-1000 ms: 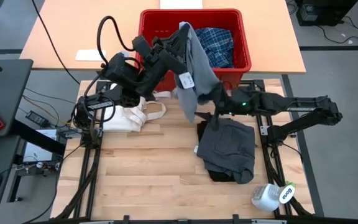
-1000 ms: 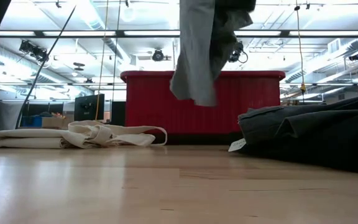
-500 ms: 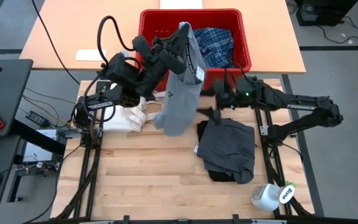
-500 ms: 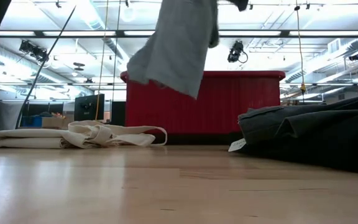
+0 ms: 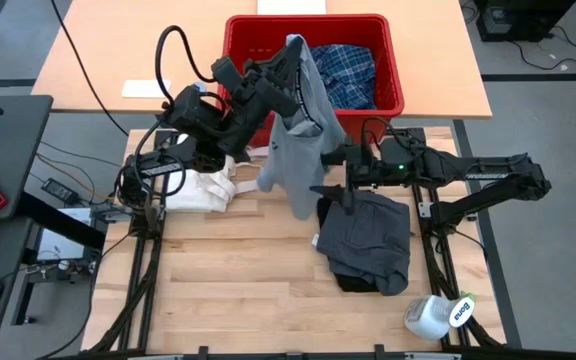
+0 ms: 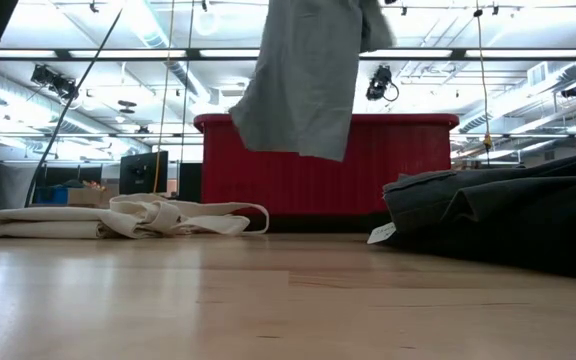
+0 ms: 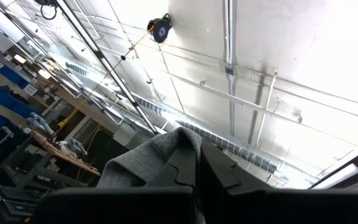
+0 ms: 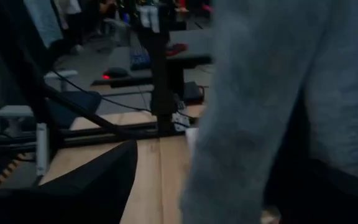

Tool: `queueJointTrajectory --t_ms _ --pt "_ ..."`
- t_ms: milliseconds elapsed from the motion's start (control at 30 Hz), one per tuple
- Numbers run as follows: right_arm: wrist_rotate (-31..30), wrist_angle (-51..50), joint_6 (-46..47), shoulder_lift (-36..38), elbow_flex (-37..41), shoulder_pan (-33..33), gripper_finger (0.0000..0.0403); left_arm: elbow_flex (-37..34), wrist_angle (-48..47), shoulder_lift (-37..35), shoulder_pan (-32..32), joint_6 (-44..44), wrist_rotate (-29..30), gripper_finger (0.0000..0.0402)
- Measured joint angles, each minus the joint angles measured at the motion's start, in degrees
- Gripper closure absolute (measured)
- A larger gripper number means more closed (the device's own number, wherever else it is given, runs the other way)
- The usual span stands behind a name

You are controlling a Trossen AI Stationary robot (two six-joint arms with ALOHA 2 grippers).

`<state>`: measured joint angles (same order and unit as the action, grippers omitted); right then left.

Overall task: Fold Laundry from Bin
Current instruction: Fold the gray shirt

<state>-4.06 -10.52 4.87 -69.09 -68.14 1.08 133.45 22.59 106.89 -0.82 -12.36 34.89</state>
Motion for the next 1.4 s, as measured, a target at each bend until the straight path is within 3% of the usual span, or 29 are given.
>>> queueJointTrajectory --t_ms 100,500,567,667,933,1067,1400 --pt "-1.2 -0.7 0.0 -1.7 0.0 0.0 0.0104 0.0 0.2 0.0 0.3 0.0 0.3 0.0395" --pt "2.1 -2.2 1.4 -1.6 0.0 -1.3 0.0363 0.0 4.4 0.0 0.4 2.7 0.4 0.0395" --pt "2.9 -1.8 0.6 -1.6 0.0 -0.9 0.0391 0.0 4.3 0.0 0.7 2.7 0.4 0.0395" --pt "5.0 -1.8 0.5 -1.1 0.0 -0.8 0.0375 0.0 4.3 0.0 0.7 2.7 0.4 0.0395" --pt "9.6 -1.7 1.2 -2.9 0.0 -1.8 0.0223 0.0 4.4 0.0 0.7 2.7 0.4 0.0395" --pt "9.2 -0.5 0.7 -3.9 0.0 -1.9 0.0172 0.0 4.4 0.0 0.7 2.6 0.4 0.0395" --pt "2.2 3.1 -0.9 -6.7 0.0 -1.3 0.0161 0.0 4.7 0.0 0.7 2.5 0.4 0.0395"
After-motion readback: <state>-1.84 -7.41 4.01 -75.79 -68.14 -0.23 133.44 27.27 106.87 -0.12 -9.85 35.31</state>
